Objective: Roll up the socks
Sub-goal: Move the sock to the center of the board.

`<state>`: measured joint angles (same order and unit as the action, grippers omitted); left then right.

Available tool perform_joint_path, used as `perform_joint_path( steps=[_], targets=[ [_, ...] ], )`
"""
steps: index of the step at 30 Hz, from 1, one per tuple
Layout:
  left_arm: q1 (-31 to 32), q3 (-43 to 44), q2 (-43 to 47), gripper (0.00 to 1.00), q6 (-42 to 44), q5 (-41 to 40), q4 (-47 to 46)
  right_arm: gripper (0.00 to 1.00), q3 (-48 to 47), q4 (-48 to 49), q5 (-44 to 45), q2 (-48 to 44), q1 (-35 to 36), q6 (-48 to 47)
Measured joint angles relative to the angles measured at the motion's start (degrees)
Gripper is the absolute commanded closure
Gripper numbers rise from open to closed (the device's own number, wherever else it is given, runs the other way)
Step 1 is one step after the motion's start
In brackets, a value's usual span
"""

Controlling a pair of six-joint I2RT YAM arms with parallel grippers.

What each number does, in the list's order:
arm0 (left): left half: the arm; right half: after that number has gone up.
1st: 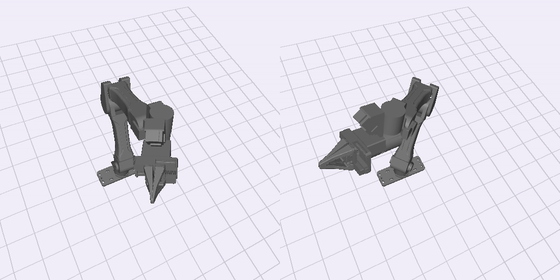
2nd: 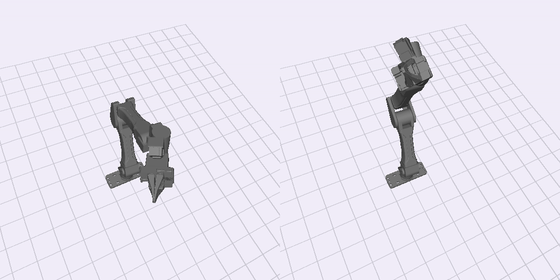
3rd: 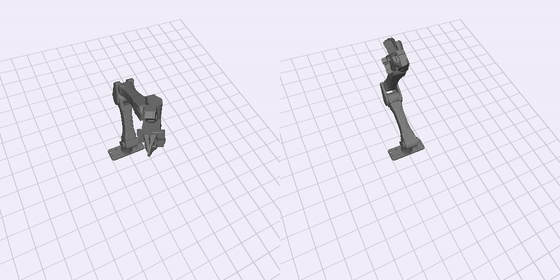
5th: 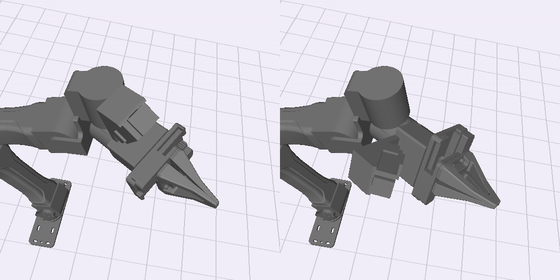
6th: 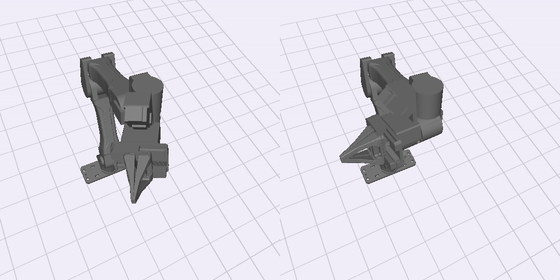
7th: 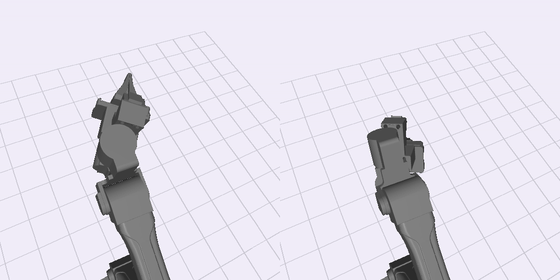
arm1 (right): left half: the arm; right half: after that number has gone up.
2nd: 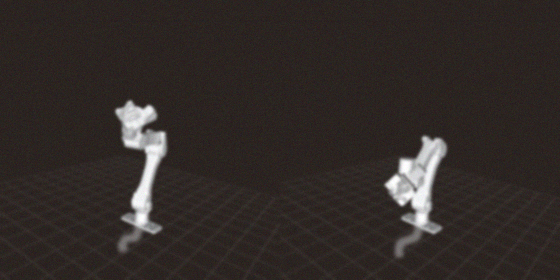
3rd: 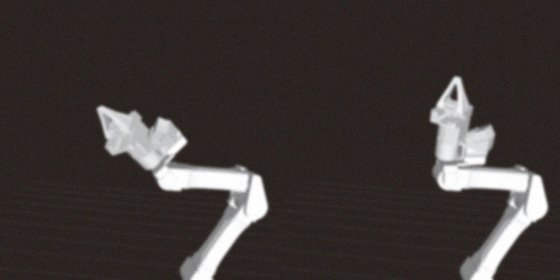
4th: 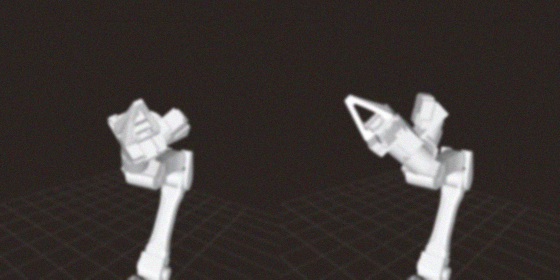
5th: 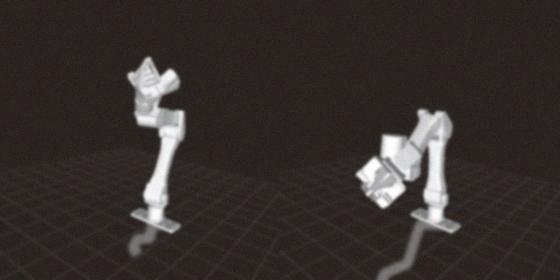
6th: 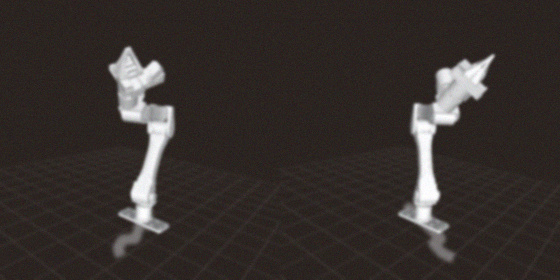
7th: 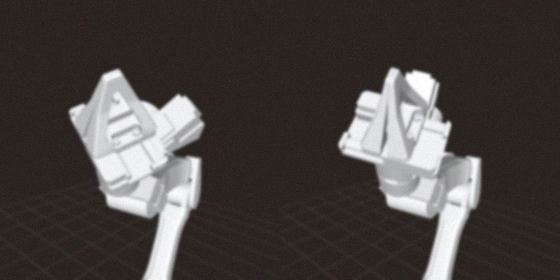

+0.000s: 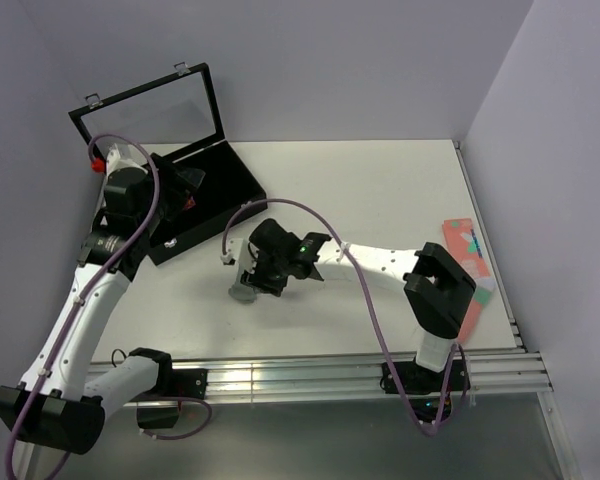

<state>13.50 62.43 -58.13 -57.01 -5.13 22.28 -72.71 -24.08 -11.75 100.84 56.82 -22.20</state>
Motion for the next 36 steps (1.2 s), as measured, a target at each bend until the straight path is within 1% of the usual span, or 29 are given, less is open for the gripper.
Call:
perform_joint_path(
  steps=[4,9,14,17,24,30,36],
  targets=[
    [-2.21,2.45,-3.28,0.27,0.92,2.12,-2.21,0.52,-0.11,1.88,1.46,0.04,3.61,1.81],
    [-2.62,4.17,-5.95,0.27,1.97,4.11,-3.19,0.53,-0.87,3.50,2.78,0.74,6.36,3.13],
    [-3.45,5.20,-7.21,0.27,2.58,5.77,-4.52,0.55,-3.34,5.25,4.76,4.63,8.04,4.20],
    [-3.98,5.22,-7.63,0.27,2.93,6.71,-5.29,0.55,-5.20,5.73,6.38,8.50,9.14,5.11],
    [-5.20,5.22,-7.82,0.27,3.61,8.35,-5.42,0.56,-8.28,5.79,9.05,14.78,10.36,6.58],
    [-6.49,5.22,-7.82,0.27,4.22,9.22,-5.55,0.56,-11.56,5.79,12.09,17.53,10.38,7.13],
    [-7.13,5.22,-7.82,0.27,5.18,10.01,-5.55,0.55,-11.69,5.97,15.93,17.92,10.40,7.48]
  ],
)
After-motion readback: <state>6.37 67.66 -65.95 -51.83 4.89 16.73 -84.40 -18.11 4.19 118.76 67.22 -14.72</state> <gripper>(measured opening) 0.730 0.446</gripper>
